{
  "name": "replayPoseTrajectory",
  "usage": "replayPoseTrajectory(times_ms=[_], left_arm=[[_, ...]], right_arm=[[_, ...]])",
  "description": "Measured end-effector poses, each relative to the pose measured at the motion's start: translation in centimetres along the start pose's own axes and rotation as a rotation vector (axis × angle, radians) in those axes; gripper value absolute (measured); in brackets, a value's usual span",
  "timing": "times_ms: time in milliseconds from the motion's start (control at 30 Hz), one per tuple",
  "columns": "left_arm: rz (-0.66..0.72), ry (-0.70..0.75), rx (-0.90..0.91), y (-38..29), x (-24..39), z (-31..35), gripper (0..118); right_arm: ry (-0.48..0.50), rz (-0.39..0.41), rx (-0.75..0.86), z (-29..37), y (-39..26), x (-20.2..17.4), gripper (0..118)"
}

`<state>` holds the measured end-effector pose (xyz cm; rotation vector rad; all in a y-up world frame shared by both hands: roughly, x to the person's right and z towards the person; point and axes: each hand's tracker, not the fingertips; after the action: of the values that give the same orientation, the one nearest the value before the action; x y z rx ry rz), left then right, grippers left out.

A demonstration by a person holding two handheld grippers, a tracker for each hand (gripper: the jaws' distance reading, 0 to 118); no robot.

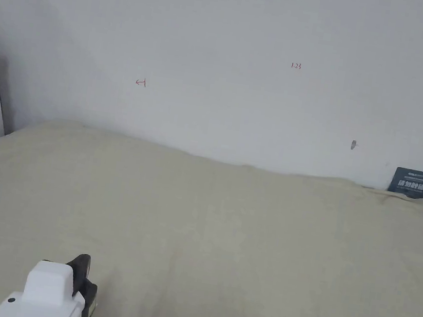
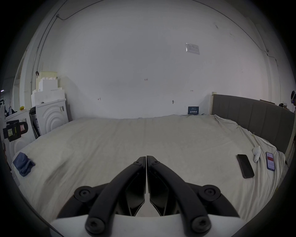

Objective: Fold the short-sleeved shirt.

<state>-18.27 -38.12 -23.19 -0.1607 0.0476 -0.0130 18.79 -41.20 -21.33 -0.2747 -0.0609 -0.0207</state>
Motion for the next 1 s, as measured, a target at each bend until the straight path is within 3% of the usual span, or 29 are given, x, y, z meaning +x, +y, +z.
replayPoseTrajectory(times_ms=[333,1000], left_arm=[[-0.069,0.003,0.037,-0.8,4.1,0.1,0],[-0.047,0.006,0.055,-0.5,3.7,1.2,0]], right_arm=[[-0.03,0.013,0.034,-0.1,0.9,0.6,1],[-0.033,0.012,0.069,1.2,1.3,0.5,1]])
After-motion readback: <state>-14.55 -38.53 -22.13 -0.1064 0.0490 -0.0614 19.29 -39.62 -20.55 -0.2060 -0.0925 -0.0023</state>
